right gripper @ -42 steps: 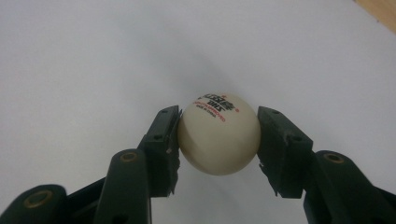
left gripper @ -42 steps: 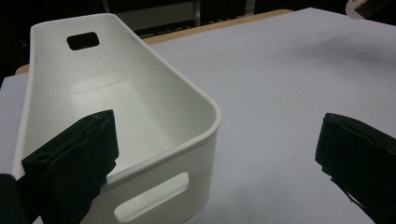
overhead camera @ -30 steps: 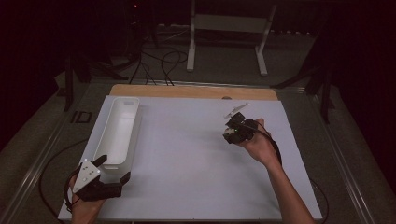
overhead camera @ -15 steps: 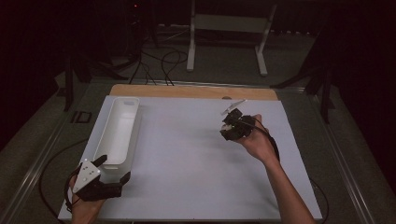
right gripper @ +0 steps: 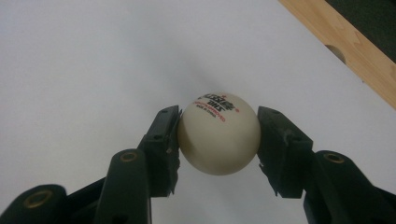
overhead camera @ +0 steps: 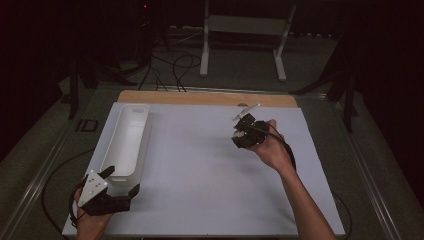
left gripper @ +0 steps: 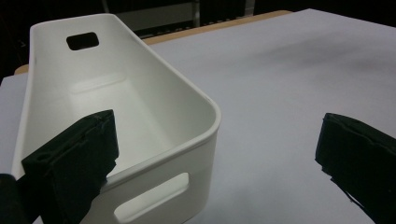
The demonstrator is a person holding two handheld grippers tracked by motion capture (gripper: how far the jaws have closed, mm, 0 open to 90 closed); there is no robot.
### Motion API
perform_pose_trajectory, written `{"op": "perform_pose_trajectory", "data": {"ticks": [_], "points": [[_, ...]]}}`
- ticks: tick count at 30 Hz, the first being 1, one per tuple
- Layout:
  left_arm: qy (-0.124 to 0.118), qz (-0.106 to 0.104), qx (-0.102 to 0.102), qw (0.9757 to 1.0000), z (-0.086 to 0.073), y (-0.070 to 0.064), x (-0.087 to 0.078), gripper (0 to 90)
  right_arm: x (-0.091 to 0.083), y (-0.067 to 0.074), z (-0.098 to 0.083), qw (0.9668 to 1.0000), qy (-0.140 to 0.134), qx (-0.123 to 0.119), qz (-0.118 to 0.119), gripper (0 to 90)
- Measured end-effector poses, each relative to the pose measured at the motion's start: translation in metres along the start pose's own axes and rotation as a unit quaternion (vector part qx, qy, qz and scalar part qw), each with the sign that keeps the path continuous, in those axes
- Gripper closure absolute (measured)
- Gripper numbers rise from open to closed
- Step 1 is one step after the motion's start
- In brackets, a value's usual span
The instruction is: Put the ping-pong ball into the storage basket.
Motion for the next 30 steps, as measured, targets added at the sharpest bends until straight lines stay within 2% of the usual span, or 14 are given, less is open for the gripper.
{"op": "perform_pose_trajectory", "data": {"ticks": [13,30], "points": [[0.0,0.0,0.0,1.0,0.0,0.0,0.0,0.0,-0.001,0.005,0.009,0.9999,-0.005,-0.006,0.012,50.5],[0.0,0.0,0.001,1.0,0.0,0.0,0.0,0.0,-0.005,0.009,0.02,0.9997,-0.012,-0.016,0.012,50.6]]}}
Point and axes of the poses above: each handheld gripper's, and its own axes: x roughly forward along the jaws, z roughly out of its top, y roughly to its left, the point moved 6 cm from there along x, roughly forward along the jaws, and after that the axes turned 4 degrees about z, right-handed, at the moved point
